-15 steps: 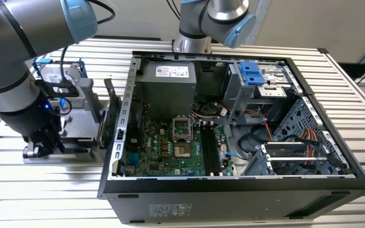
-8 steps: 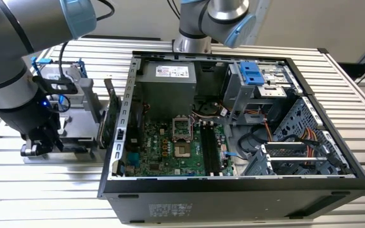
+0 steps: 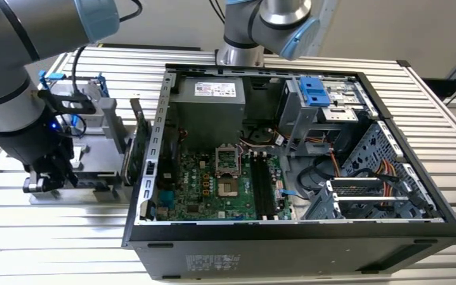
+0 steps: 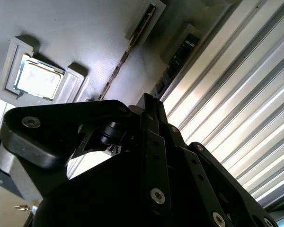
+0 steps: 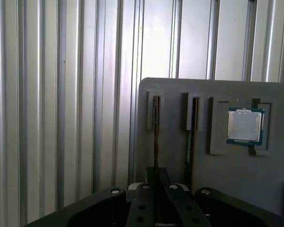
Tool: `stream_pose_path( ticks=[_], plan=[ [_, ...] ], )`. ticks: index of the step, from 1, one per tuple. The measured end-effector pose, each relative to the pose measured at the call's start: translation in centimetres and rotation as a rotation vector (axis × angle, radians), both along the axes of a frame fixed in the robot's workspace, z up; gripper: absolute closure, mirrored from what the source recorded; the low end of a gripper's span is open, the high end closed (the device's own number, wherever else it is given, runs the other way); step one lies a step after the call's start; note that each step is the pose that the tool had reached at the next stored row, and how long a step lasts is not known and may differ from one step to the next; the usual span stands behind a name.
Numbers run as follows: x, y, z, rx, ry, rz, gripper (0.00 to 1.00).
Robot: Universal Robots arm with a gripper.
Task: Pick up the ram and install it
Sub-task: 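Pick up the ram and move it above insertion slot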
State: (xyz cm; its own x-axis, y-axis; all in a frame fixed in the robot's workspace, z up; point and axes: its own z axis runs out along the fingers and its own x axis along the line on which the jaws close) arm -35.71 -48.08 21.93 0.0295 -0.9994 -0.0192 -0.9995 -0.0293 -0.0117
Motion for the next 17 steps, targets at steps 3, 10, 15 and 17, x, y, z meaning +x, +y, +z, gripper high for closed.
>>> stream_pose_path(
  ticks=[3,10,15,17],
  plan=[
    [0.00,0.00,0.27,0.0000,0.0001,0.000,1.00],
    [0.00,0.00,0.84,0.0001,0.0000,-0.003,1.00],
    [0.00,0.00,1.12,0.0002,0.0001,-0.016,1.00],
    [0.00,0.00,1.22,0.0004,0.0001,-0.022,1.00]
  ],
)
